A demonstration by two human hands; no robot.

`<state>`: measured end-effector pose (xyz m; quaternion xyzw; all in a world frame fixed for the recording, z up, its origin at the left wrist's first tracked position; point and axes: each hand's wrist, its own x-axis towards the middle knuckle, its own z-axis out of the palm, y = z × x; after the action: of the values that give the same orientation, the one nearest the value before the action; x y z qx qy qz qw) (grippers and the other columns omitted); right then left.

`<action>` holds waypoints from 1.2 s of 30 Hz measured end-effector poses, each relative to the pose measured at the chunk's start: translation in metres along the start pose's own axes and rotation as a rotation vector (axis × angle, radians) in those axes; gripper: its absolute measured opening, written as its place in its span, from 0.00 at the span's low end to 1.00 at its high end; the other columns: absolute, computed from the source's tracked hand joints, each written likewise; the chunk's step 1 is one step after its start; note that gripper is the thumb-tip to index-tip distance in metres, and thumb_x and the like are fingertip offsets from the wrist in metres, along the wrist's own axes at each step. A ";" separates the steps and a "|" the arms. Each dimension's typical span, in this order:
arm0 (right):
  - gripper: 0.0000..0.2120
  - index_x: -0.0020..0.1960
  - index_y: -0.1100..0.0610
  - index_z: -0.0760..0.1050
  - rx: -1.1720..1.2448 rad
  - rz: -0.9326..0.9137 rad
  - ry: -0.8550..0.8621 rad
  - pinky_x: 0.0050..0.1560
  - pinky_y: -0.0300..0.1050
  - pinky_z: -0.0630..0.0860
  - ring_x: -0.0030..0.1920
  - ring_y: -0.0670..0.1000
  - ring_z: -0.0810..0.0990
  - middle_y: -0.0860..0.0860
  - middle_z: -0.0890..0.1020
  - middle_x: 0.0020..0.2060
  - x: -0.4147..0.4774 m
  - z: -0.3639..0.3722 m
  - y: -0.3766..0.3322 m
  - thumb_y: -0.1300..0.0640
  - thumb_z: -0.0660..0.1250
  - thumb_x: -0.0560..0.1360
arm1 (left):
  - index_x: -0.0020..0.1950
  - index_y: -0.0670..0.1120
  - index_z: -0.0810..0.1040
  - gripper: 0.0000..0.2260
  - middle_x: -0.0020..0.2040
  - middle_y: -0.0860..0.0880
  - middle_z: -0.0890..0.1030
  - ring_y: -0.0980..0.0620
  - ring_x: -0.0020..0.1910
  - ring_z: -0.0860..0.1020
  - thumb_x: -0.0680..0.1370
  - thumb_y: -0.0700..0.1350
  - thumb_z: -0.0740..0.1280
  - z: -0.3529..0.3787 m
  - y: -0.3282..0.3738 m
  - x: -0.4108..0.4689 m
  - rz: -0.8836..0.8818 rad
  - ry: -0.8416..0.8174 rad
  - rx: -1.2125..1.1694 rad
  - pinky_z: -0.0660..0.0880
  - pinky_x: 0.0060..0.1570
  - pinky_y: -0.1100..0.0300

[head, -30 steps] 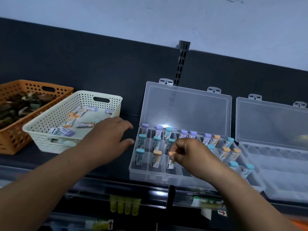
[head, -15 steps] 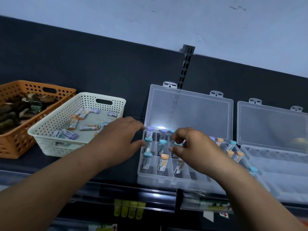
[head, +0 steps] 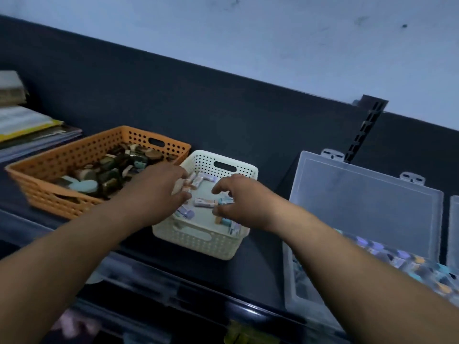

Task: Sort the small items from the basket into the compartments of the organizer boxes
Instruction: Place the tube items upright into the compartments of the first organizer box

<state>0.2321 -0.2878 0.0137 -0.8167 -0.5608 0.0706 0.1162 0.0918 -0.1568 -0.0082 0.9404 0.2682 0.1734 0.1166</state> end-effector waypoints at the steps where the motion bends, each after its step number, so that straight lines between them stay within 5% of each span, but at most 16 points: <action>1: 0.23 0.67 0.51 0.71 -0.026 0.000 -0.038 0.60 0.45 0.72 0.59 0.51 0.76 0.50 0.72 0.65 0.011 0.004 -0.004 0.48 0.70 0.74 | 0.68 0.50 0.71 0.20 0.65 0.49 0.73 0.49 0.63 0.71 0.77 0.53 0.66 0.002 -0.006 0.001 -0.012 -0.005 -0.020 0.69 0.60 0.55; 8: 0.34 0.75 0.51 0.62 -0.049 0.020 -0.240 0.65 0.46 0.69 0.68 0.53 0.71 0.51 0.68 0.72 0.068 0.039 -0.021 0.42 0.69 0.73 | 0.69 0.50 0.71 0.17 0.67 0.51 0.72 0.51 0.64 0.71 0.79 0.47 0.63 0.005 -0.029 0.008 -0.037 -0.019 -0.206 0.69 0.61 0.57; 13: 0.23 0.68 0.50 0.69 -0.232 -0.006 -0.261 0.55 0.48 0.72 0.60 0.57 0.73 0.53 0.76 0.61 0.084 0.062 -0.030 0.45 0.65 0.75 | 0.65 0.50 0.74 0.14 0.64 0.51 0.74 0.52 0.62 0.72 0.79 0.46 0.63 0.002 -0.033 0.008 -0.035 -0.025 -0.279 0.69 0.60 0.59; 20: 0.25 0.64 0.45 0.68 -0.120 0.039 -0.176 0.54 0.51 0.76 0.54 0.53 0.75 0.48 0.78 0.56 0.092 0.071 -0.018 0.41 0.68 0.70 | 0.65 0.52 0.73 0.14 0.64 0.54 0.74 0.54 0.60 0.73 0.79 0.47 0.63 0.003 -0.034 0.005 -0.010 -0.034 -0.296 0.71 0.60 0.56; 31: 0.17 0.60 0.52 0.70 -0.192 0.004 -0.186 0.43 0.46 0.74 0.47 0.54 0.76 0.50 0.77 0.47 0.088 0.065 -0.025 0.52 0.66 0.73 | 0.66 0.52 0.73 0.14 0.64 0.53 0.74 0.54 0.62 0.72 0.80 0.47 0.62 0.002 -0.034 0.004 0.015 -0.031 -0.281 0.68 0.60 0.59; 33: 0.09 0.51 0.52 0.73 -0.112 0.044 -0.153 0.40 0.46 0.76 0.45 0.54 0.77 0.51 0.78 0.44 0.088 0.059 -0.020 0.55 0.68 0.72 | 0.67 0.51 0.73 0.15 0.65 0.53 0.73 0.54 0.62 0.72 0.80 0.46 0.62 0.002 -0.034 0.004 0.013 -0.021 -0.289 0.68 0.58 0.60; 36: 0.03 0.42 0.56 0.74 0.471 0.243 -0.030 0.35 0.47 0.78 0.37 0.52 0.76 0.54 0.78 0.40 0.084 0.041 -0.006 0.60 0.68 0.73 | 0.66 0.51 0.73 0.15 0.64 0.53 0.74 0.54 0.61 0.73 0.80 0.45 0.62 0.003 -0.035 0.005 -0.019 -0.014 -0.360 0.70 0.57 0.60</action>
<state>0.2466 -0.2030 -0.0226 -0.8273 -0.4285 0.2245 0.2855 0.0801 -0.1252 -0.0205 0.9030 0.2408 0.2110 0.2866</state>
